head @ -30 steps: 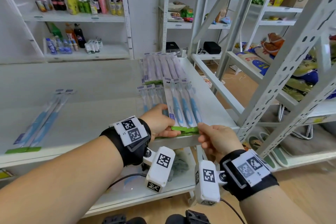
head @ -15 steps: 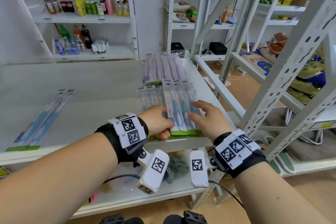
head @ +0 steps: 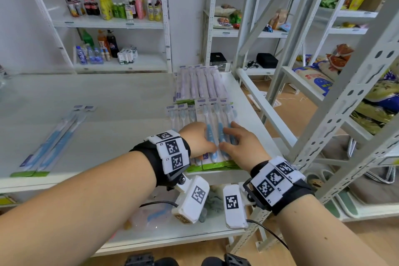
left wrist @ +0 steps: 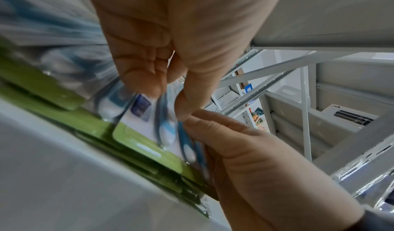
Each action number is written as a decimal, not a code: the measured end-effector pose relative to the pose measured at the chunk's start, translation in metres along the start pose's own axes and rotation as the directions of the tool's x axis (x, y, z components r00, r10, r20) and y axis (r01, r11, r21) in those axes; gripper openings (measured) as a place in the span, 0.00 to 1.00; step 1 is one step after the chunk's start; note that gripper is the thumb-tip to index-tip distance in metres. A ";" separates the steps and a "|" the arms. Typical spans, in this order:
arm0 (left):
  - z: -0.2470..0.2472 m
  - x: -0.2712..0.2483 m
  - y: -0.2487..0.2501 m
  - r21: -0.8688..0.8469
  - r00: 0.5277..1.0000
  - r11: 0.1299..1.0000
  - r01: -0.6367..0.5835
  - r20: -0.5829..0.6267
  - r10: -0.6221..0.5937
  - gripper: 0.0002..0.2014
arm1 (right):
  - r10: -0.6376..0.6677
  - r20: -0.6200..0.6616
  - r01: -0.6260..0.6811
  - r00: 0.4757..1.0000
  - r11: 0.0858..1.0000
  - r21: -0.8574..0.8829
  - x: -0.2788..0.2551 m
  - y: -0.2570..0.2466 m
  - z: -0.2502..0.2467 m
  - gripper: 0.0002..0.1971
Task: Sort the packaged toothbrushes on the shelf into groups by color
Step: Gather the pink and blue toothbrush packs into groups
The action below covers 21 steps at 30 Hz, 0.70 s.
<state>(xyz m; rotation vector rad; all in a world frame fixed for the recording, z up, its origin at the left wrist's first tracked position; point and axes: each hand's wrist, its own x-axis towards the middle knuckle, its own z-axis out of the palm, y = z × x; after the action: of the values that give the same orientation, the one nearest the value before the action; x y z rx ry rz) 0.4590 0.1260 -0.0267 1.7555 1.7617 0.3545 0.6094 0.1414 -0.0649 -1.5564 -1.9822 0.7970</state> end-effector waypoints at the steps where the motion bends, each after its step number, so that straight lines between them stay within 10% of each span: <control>1: 0.001 0.001 0.000 0.009 1.000 1.000 -0.001 0.006 0.001 0.09 | -0.003 0.002 0.003 1.000 1.000 -0.002 0.000 0.000 0.000 0.26; 21: -0.016 0.004 -0.026 -0.117 0.998 0.993 0.007 -0.057 -0.014 0.35 | 0.046 -0.021 -0.044 0.999 0.996 0.072 0.004 -0.023 -0.006 0.25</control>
<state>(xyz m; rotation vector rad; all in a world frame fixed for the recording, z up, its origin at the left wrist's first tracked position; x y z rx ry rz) 0.4292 0.1311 -0.0308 1.6687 1.7531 0.4985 0.5974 0.1417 -0.0442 -1.5666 -1.8882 0.8549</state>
